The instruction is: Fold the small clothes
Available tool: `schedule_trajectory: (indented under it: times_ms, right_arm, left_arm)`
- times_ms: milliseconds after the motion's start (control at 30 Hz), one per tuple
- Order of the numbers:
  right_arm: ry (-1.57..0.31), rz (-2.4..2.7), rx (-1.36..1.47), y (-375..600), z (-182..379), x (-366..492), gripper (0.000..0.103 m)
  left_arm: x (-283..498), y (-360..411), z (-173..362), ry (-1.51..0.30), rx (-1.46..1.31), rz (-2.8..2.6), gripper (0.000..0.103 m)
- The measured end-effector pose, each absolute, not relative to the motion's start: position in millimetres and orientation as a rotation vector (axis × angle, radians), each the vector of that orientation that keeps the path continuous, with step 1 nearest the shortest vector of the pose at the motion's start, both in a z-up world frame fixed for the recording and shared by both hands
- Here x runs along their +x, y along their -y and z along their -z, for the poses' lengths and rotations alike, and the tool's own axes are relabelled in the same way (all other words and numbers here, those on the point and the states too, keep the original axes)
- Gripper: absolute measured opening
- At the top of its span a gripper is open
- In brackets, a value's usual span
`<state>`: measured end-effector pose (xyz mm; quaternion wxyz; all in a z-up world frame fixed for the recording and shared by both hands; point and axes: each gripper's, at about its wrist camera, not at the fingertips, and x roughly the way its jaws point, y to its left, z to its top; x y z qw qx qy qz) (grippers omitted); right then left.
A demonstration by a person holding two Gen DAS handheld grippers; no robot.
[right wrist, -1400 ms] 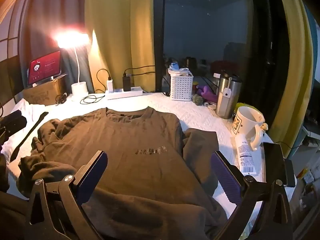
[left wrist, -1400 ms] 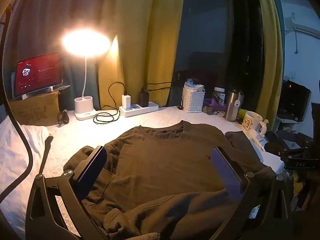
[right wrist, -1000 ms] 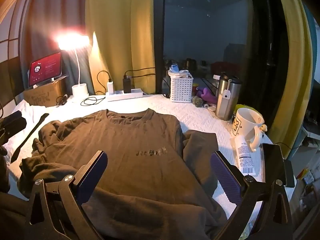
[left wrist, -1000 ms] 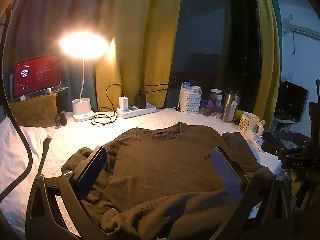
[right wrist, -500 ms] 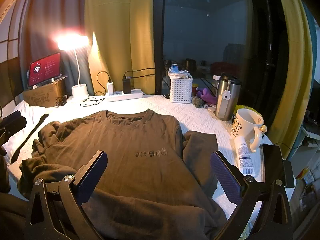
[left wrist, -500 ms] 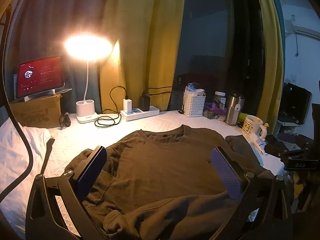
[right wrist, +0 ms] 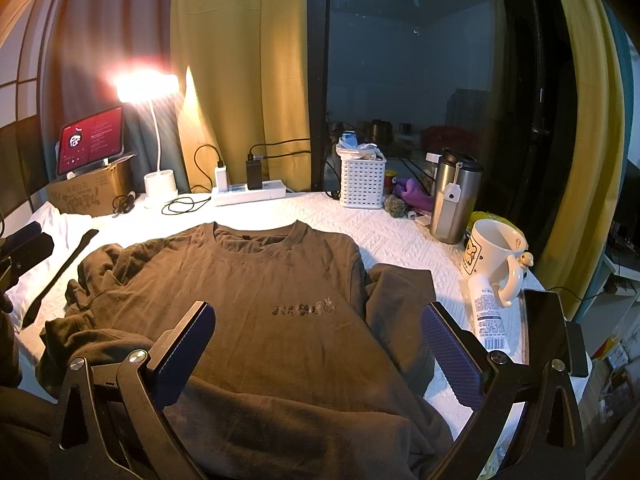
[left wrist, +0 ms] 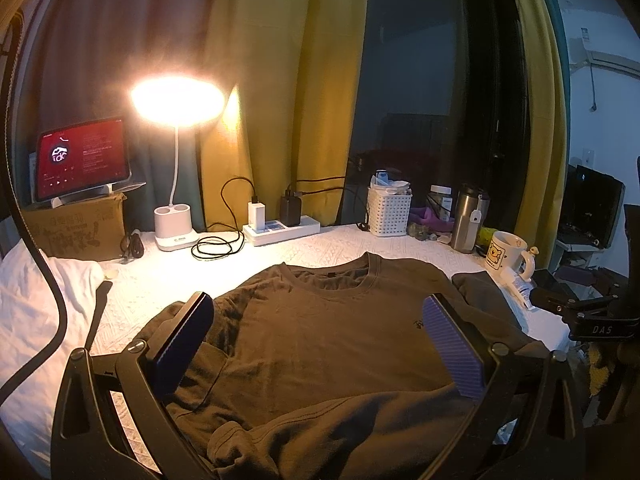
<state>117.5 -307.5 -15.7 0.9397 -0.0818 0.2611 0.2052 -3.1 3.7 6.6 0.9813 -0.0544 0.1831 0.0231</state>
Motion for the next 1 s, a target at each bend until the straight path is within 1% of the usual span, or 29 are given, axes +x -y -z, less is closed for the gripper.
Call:
schedule_trajectory:
  times_ms: [1000]
  right_arm:
    - [-0.533,-0.421,-0.166,307.4,17.3,116.8,0.103]
  left_arm:
    - [-5.1,-0.2,-4.8,-0.364,-0.104,-0.051,0.103]
